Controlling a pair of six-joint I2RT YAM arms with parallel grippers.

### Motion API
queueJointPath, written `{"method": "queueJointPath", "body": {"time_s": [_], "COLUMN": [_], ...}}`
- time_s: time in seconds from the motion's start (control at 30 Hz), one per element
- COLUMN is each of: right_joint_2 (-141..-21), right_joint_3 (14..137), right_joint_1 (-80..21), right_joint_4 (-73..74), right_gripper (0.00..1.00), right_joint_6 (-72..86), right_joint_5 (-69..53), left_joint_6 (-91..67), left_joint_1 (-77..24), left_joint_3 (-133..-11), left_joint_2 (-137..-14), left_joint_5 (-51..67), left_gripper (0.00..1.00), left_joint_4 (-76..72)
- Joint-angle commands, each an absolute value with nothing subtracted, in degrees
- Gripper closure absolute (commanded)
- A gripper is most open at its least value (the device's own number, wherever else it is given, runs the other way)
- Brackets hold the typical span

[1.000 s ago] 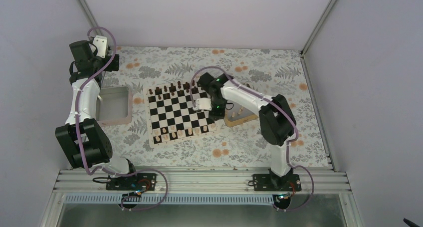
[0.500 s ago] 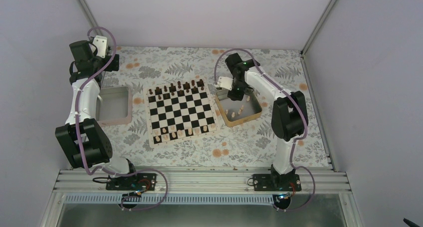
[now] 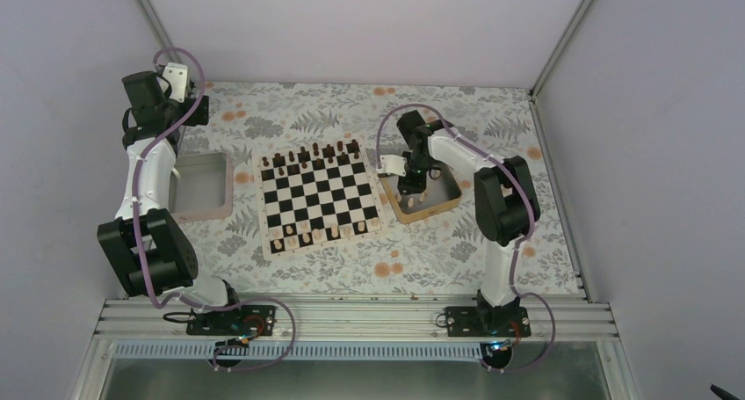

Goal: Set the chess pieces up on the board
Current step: Pick up the chess piece from the storage box.

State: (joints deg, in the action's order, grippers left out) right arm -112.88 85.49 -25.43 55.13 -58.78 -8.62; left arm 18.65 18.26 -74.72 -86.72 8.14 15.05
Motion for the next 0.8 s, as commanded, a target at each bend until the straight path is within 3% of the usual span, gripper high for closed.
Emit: {"method": "queueJointPath", "body": {"time_s": [0.0, 0.4, 0.6, 0.77], "right_joint_2": [-114.9, -117.5, -117.7, -116.5], "right_joint_3": [85.6, 86.2, 86.1, 86.3], "right_joint_1": [-25.1, -25.7, -25.8, -25.8], "right_joint_4": [54.0, 53.8, 52.8, 52.9], "right_gripper": [0.57, 0.61, 0.81, 0.89], "right_joint_6": [-61.2, -60.3, -60.0, -59.2], "right_joint_5": [-13.4, -12.9, -13.2, -12.2], "left_joint_6": [18.8, 18.9, 18.9, 18.9], "left_joint_1": [18.6, 18.6, 18.6, 18.6], "left_joint_3": [-74.4, -74.5, -74.4, -74.4], "left_joint_2": [-85.9, -86.1, -86.0, -85.9], "left_joint_5": [7.7, 7.8, 8.0, 8.1], "left_gripper": [0.0, 0.0, 0.0, 0.0], "left_joint_4": [13.8, 14.0, 14.0, 13.9]}}
